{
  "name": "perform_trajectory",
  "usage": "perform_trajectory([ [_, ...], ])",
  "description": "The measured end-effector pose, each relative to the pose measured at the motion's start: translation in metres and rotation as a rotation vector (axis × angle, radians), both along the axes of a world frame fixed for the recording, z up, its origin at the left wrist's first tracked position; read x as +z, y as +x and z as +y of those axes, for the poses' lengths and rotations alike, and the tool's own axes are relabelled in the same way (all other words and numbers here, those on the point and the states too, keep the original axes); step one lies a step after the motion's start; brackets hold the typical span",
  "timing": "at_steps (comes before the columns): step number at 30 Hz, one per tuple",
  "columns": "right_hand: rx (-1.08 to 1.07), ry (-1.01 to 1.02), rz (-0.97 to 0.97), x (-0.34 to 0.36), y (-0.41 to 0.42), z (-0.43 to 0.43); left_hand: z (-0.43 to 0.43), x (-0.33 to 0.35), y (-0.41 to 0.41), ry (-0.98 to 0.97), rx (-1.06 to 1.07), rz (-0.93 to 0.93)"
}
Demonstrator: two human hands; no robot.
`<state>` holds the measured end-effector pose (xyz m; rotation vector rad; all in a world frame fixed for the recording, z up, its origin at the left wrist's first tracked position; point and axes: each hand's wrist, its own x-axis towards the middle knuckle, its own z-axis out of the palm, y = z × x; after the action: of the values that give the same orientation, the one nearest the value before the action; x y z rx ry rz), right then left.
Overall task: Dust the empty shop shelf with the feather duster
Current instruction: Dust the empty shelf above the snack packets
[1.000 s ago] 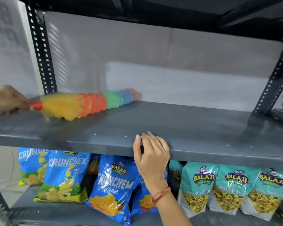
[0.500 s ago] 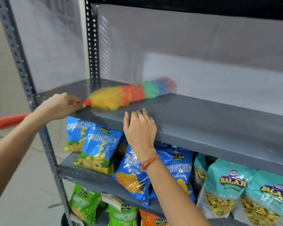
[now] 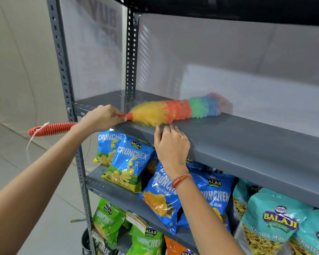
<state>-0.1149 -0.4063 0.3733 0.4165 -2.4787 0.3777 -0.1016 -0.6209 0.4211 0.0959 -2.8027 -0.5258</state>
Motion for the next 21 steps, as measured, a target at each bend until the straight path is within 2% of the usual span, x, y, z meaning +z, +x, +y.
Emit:
perform_trajectory([
  [3, 0.007, -0.018, -0.017, 0.001, 0.002, 0.000, 0.004, 0.003, 0.006, -0.115, 0.090, 0.080],
  [6, 0.013, -0.028, -0.010, 0.000, 0.006, 0.001, 0.007, 0.009, 0.023, -0.179, 0.082, 0.107],
  [8, 0.006, -0.040, 0.008, -0.001, 0.007, 0.001, 0.003, 0.015, 0.037, -0.109, 0.041, 0.008],
  [10, -0.010, -0.049, 0.024, -0.001, 0.007, 0.000, -0.010, 0.024, 0.047, 0.054, -0.020, -0.134],
  [13, -0.021, -0.032, -0.005, 0.000, 0.005, -0.001, -0.043, 0.039, 0.059, 0.251, 0.085, -0.278],
  [15, -0.017, -0.021, -0.040, 0.001, 0.005, -0.001, -0.058, 0.044, 0.065, 0.208, 0.228, -0.232],
  [18, 0.003, -0.025, -0.053, 0.001, 0.005, -0.001, -0.064, 0.035, 0.067, -0.085, 0.489, -0.063],
  [19, 0.005, -0.032, -0.042, 0.001, 0.005, -0.001, -0.067, 0.031, 0.067, -0.122, 0.524, -0.025],
  [21, 0.011, -0.039, -0.042, 0.001, 0.005, -0.001, -0.077, 0.028, 0.071, -0.073, 0.551, -0.040],
])
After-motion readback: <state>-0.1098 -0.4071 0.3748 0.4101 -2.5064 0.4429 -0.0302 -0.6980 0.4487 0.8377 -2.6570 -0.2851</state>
